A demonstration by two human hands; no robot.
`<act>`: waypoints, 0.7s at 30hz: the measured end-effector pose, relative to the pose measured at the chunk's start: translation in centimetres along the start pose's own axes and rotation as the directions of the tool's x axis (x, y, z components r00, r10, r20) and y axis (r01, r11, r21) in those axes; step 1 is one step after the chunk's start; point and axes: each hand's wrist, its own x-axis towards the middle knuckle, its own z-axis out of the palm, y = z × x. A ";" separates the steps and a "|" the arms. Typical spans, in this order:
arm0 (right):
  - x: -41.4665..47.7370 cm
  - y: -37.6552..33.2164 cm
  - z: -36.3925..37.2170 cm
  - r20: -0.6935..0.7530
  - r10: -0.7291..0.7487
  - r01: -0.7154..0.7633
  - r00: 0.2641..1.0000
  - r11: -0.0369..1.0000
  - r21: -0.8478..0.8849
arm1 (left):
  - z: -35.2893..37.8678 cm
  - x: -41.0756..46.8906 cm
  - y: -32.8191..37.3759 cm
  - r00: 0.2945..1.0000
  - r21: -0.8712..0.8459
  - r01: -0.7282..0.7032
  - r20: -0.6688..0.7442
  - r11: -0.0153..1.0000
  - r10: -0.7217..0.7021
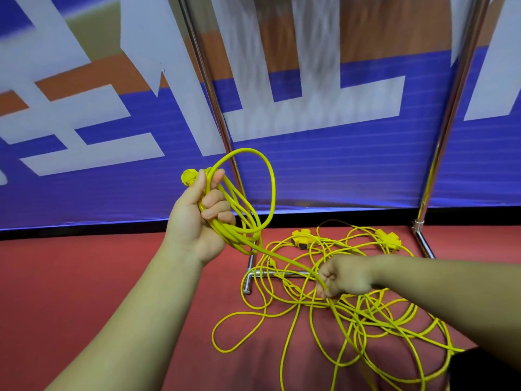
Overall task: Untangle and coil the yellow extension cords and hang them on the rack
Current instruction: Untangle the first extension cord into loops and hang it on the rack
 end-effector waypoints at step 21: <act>-7.1 -7.8 -8.4 -0.262 0.250 0.113 0.932 0.488 0.865 | 0.5 -0.5 -4.7 0.986 0.509 -0.051 0.165 0.859 -0.039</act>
